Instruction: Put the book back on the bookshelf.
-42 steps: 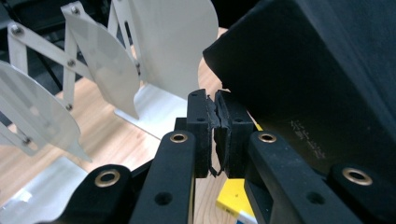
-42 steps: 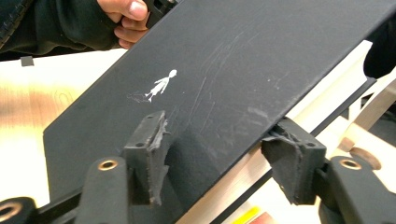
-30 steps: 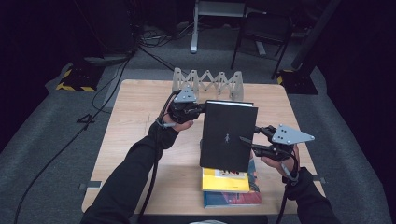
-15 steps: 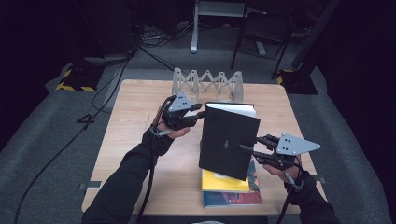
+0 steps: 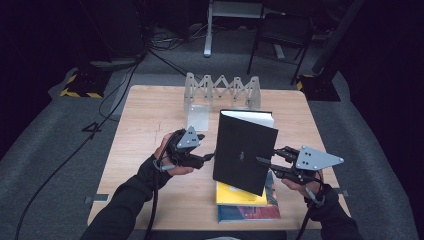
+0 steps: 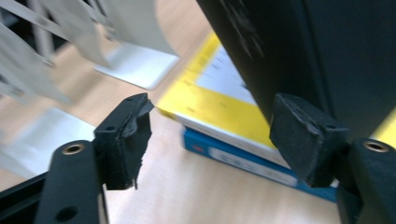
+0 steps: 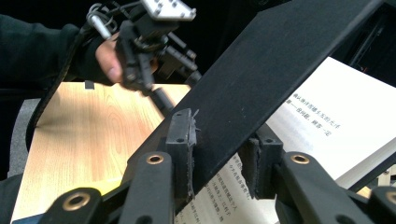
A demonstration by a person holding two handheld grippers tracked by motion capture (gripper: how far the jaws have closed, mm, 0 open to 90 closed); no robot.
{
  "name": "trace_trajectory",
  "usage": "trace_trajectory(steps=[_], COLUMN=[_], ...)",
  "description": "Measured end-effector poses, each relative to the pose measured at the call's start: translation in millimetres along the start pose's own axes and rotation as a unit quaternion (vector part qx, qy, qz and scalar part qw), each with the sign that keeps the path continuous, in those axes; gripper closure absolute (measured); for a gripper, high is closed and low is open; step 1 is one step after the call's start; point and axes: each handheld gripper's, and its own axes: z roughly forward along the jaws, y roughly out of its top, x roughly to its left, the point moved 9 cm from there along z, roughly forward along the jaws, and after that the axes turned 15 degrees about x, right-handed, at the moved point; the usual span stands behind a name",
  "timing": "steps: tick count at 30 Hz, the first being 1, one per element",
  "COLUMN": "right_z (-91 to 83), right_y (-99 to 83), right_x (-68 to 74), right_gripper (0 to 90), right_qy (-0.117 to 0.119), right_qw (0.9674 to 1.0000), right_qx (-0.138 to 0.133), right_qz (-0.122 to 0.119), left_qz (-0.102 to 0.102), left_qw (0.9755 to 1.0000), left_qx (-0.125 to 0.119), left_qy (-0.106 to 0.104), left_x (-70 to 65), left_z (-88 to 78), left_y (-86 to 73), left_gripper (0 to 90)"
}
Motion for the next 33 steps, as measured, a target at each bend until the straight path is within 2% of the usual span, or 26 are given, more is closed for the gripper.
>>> trace_trajectory(steps=[2,4,5,7,8,11,14,15,16,17,24,29,31,33], right_z=[-0.3,-0.8,-0.8,-1.1,-1.3,-1.6,-2.4,-2.6,-2.8,-3.0,-4.7,-6.1,-6.9,-7.1], right_y=[0.4,0.4,0.4,0.2,0.3,0.2,0.3,0.4,0.3,0.4,-0.8,-2.7,-4.4,-6.1], right_x=[1.1,2.0,2.3,3.2,3.4,4.2,6.6,7.6,8.2,8.7,11.6,13.7,13.7,12.3], right_gripper=[66.4,66.4,66.4,66.5,66.5,66.5,66.4,66.5,66.5,66.5,66.7,66.8,66.5,65.0], right_qy=[-0.002,-0.004,-0.004,-0.004,-0.005,-0.004,-0.009,-0.011,-0.012,-0.012,-0.009,-0.007,-0.009,-0.014], right_qw=[1.0000,1.0000,1.0000,1.0000,1.0000,1.0000,0.9998,0.9998,0.9997,0.9997,0.9997,0.9996,0.9996,0.9995], right_qx=[0.001,0.001,0.000,0.001,0.000,-0.001,-0.003,-0.002,-0.001,-0.002,-0.002,-0.003,0.000,0.003], right_qz=[-0.003,-0.003,-0.004,-0.005,-0.007,-0.008,-0.016,-0.018,-0.020,-0.021,-0.023,-0.027,-0.028,-0.028], left_qz=[-0.004,-0.013,-0.011,-0.005,0.001,0.010,0.010,0.017,0.017,0.021,0.026,0.021,0.022,0.030], left_qw=[0.9999,0.9989,0.9984,0.9984,0.9972,0.9970,0.9953,0.9941,0.9941,0.9927,0.9907,0.9877,0.9850,0.9864], left_qx=[0.004,-0.001,0.002,0.005,0.005,0.010,0.007,0.006,0.006,0.001,-0.025,-0.054,-0.069,-0.070], left_qy=[-0.015,-0.046,-0.055,-0.056,-0.074,-0.076,-0.096,-0.107,-0.107,-0.119,-0.131,-0.145,-0.157,-0.145], left_x=[-7.5,-15.1,-18.7,-21.7,-31.1,-38.0,-45.3,-48.4,-48.4,-51.0,-52.5,-49.5,-49.2,-50.4], left_z=[5.9,8.8,10.2,11.7,15.5,20.9,30.6,36.6,36.6,40.2,38.3,33.7,32.2,33.3], left_y=[-8.1,-13.0,-14.5,-15.6,-16.0,-15.1,-10.0,-6.6,-6.6,-1.5,14.4,28.1,38.4,44.6], left_gripper=[26.3,25.2,23.6,23.0,22.5,22.1,22.1,21.6,19.8,18.3,16.9,16.2,15.3,14.8])
